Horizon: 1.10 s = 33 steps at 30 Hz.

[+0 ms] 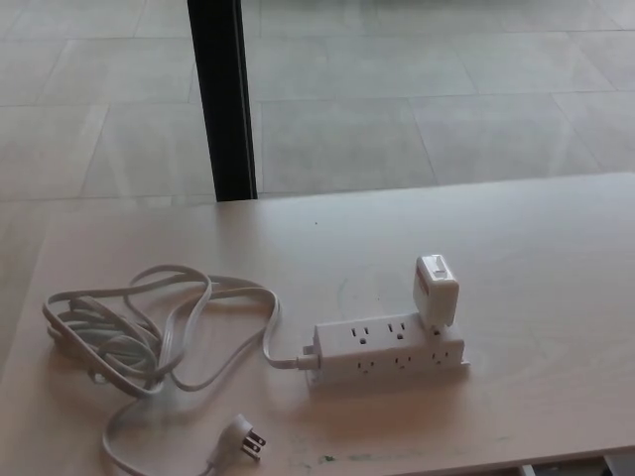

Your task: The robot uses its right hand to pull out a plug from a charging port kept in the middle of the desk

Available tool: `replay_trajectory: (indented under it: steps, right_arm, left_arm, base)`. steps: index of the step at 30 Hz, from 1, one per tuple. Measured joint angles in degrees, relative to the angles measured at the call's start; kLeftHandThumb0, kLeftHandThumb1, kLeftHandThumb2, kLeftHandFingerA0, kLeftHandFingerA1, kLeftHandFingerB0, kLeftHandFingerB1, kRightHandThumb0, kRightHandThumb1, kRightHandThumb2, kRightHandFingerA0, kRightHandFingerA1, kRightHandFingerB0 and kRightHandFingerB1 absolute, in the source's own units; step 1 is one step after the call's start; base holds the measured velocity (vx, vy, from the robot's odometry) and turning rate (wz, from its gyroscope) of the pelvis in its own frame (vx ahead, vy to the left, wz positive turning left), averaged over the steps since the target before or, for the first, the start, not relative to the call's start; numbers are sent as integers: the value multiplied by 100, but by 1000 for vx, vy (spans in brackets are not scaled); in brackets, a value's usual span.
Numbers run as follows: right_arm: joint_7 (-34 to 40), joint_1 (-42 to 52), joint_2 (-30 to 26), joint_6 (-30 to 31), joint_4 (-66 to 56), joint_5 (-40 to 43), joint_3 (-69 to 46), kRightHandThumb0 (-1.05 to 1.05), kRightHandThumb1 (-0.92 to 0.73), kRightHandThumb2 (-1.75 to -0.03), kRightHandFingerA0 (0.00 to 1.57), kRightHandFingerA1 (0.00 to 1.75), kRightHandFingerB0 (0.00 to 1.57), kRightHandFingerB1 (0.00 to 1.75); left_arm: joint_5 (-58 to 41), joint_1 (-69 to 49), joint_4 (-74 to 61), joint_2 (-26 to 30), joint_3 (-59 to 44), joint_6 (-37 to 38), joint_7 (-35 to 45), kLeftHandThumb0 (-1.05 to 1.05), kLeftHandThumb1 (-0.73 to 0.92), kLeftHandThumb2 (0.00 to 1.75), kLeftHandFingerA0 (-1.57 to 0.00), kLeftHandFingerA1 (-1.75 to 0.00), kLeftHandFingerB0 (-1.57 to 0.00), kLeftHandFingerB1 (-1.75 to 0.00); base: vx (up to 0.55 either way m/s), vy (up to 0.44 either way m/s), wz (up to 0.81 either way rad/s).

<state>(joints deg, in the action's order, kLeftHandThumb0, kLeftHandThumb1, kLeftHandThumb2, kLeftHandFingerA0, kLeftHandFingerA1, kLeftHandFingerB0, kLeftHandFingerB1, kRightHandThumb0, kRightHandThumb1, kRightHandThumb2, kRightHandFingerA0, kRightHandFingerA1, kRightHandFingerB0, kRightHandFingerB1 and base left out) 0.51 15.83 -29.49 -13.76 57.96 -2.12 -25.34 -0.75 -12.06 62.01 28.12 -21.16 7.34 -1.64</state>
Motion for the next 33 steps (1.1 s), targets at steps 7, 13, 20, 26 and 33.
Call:
replay_trajectory:
  steps: [7, 13, 20, 26, 33]
  right_arm:
    - [-104, -767, -142, -35, -259, 492, -662, -79, -34, -81, 123, 142, 45, 73]
    - [-215, -1549, -364, 242, -1401, 801, -940, -85, -35, -80, 119, 105, 53, 58]
    - [-312, -2462, -447, 630, -2850, 940, -805, -71, -54, -58, 100, 118, 41, 34]
    - [-553, -3318, -522, 1079, -3772, 1051, -355, -73, -40, -78, 88, 98, 23, 41]
    - [-936, -4230, -532, 1614, -4535, 1159, 483, -74, -39, -79, 85, 91, 22, 41]
  left_arm:
    - [-41, -1, 23, 5, -25, 89, -33, -61, 54, 57, -86, -93, -50, -42]
    - [-48, -4, 36, 5, -17, 125, -40, -60, 55, 57, -88, -103, -51, -41]
    - [-49, -13, 27, 4, -10, 131, -40, -63, 55, 57, -81, -88, -51, -41]
    - [-48, -2, 23, 4, -6, 139, -40, -64, 44, 83, -88, -99, -43, -52]
    - [-47, 6, 27, 4, -2, 140, -40, -67, 50, 60, -81, -91, -50, -43]
  base:
    - [0, 0, 0]
    - [0, 0, 0]
    - [0, 0, 0]
    - [0, 0, 0]
    - [0, 0, 0]
